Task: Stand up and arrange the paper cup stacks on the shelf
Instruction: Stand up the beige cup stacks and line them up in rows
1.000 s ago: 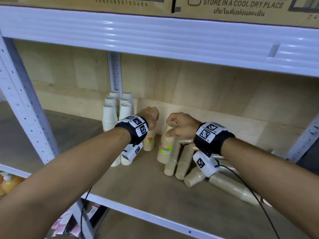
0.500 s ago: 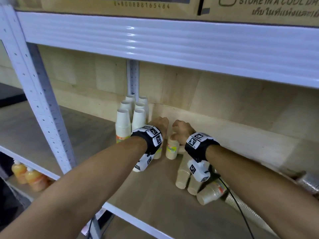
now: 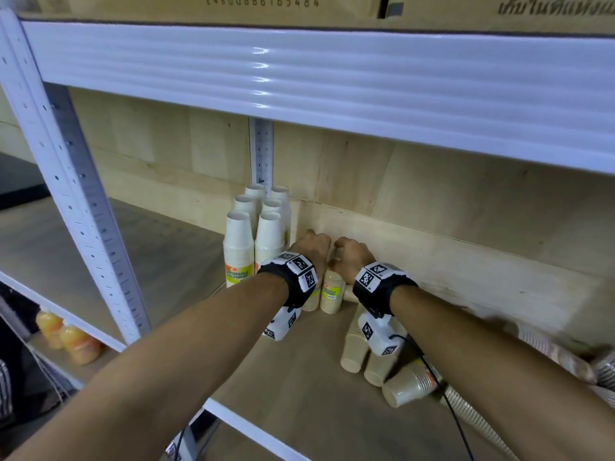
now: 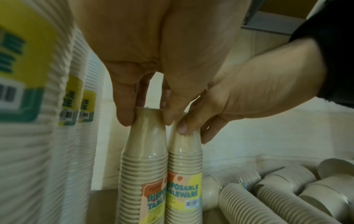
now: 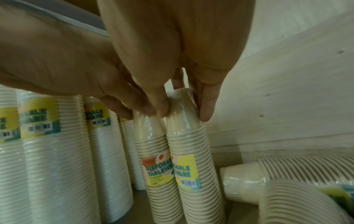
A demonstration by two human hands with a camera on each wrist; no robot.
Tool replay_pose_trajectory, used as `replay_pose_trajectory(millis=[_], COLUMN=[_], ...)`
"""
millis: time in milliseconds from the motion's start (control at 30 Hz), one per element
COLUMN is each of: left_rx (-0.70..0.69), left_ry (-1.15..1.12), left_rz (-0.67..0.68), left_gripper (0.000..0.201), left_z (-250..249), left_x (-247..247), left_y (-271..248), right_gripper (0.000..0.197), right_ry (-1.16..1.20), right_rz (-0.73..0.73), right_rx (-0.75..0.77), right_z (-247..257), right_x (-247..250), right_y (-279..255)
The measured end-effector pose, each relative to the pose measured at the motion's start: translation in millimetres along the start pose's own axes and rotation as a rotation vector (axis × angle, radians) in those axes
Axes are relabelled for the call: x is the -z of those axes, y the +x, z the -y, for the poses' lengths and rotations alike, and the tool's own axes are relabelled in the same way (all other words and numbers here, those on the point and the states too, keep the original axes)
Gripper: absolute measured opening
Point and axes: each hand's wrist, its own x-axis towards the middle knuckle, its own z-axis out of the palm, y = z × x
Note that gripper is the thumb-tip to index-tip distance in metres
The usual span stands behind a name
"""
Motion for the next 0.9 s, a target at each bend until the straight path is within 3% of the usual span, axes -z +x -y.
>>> replay_pose_trajectory(millis=[133, 500, 700, 900], left_rx=[0.066, 0.076, 0.107, 0.108], left_ry=[-0.032, -0.002, -0.004, -0.023], left_rz=[-0.021, -0.05, -0.073, -0.046], left_gripper=[0.029, 0.023, 0.026, 0.026], left_z=[1, -4, -4, -2], left_x=[5, -1, -3, -1], left_y=[4, 11, 13, 14], right_gripper=[0.041, 0.036, 0.056, 0.041], right_ry=[0.049, 0.096, 0.106, 0.113], right_rz=[-0.044, 0.002, -0.045, -0.044], right_rx=[-0.021, 0.021, -0.009, -0.006], right_z=[-2, -8, -10, -8], right_x=[1, -2, 0, 1], right_y=[1, 5, 7, 11])
